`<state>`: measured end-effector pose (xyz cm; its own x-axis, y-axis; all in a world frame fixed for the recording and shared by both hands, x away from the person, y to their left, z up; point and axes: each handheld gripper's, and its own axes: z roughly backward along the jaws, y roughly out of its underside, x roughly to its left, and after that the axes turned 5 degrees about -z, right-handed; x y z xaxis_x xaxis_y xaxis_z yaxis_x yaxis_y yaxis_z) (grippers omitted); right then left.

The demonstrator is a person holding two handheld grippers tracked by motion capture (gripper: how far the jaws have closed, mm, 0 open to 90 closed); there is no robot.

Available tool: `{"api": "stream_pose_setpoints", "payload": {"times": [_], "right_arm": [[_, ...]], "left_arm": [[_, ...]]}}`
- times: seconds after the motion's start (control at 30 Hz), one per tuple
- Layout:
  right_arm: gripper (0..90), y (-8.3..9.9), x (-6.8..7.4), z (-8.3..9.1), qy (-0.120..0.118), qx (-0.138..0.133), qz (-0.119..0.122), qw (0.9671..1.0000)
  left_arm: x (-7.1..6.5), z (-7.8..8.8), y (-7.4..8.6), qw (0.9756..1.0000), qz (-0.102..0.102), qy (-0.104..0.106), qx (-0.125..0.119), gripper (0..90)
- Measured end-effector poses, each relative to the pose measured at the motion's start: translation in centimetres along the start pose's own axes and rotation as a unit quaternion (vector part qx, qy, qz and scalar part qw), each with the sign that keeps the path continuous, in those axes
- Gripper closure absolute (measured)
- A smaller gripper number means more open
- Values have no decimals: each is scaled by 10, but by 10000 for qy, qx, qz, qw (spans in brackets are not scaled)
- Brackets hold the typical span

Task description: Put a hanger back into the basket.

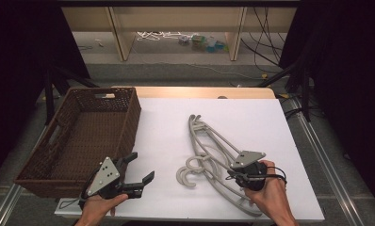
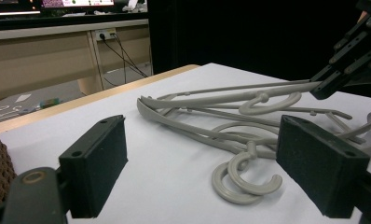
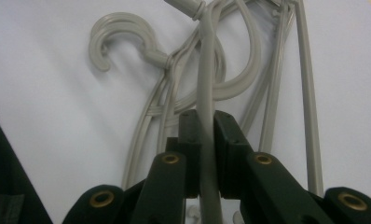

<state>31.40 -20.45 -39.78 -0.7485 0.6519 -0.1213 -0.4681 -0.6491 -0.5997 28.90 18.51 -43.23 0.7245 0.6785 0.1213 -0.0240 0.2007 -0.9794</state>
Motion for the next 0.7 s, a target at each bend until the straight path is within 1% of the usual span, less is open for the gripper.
{"api": "stream_pose_setpoints", "payload": {"times": [0.03,0.07,0.1,0.13,0.17,0.2,0.23,0.27,0.3,0.33,0.37,0.4,0.43,0.53,0.6,0.67,0.7], "right_arm": [[829,0,-1,3,17,-101,-1,9999],[830,0,0,6,40,-91,-94,9999],[830,-1,-3,7,-11,-213,59,9998],[830,-1,-2,10,-18,-253,16,9997],[830,-1,-1,13,-3,-306,-85,9995],[830,-2,-2,17,-61,-327,-52,9994],[830,-3,-2,19,-125,-332,-73,9993],[830,-4,-1,22,-165,-375,-37,9992],[830,-4,-1,24,-191,-433,4,9989],[830,-5,0,25,-215,-454,55,9987],[831,-6,1,28,-262,-493,79,9984],[830,-7,1,29,-285,-513,93,9982],[830,-7,2,31,-305,-548,111,9980],[830,-9,6,34,-390,-616,167,9972],[830,-10,8,34,-473,-606,241,9968],[830,-11,12,33,-505,-649,263,9963],[831,-11,13,33,-550,-651,280,9960]], "left_arm": [[-1,0,0,10000,7,-11,13,161],[-1,-1,0,10000,-60,-2,27,162],[-2,-1,0,9999,-81,13,68,163],[-3,-2,0,9999,-121,28,73,164],[-4,-2,0,9997,-187,7,127,165],[-5,-3,0,9996,-250,-2,143,165],[-6,-4,-1,9995,-276,2,136,165],[-7,-5,-1,9993,-330,9,188,165],[-8,-8,-1,9992,-370,36,166,165],[-10,-9,-2,9989,-413,65,230,166],[-10,-11,-4,9987,-434,128,237,166],[-11,-13,-5,9987,-402,199,243,166],[-12,-15,-7,9985,-445,197,232,167],[-14,-21,-11,9972,-658,200,294,165],[-13,-25,-14,9966,-734,185,310,167],[-12,-29,-17,9960,-799,234,329,166],[-12,-32,-18,9952,-869,267,362,164]]}}
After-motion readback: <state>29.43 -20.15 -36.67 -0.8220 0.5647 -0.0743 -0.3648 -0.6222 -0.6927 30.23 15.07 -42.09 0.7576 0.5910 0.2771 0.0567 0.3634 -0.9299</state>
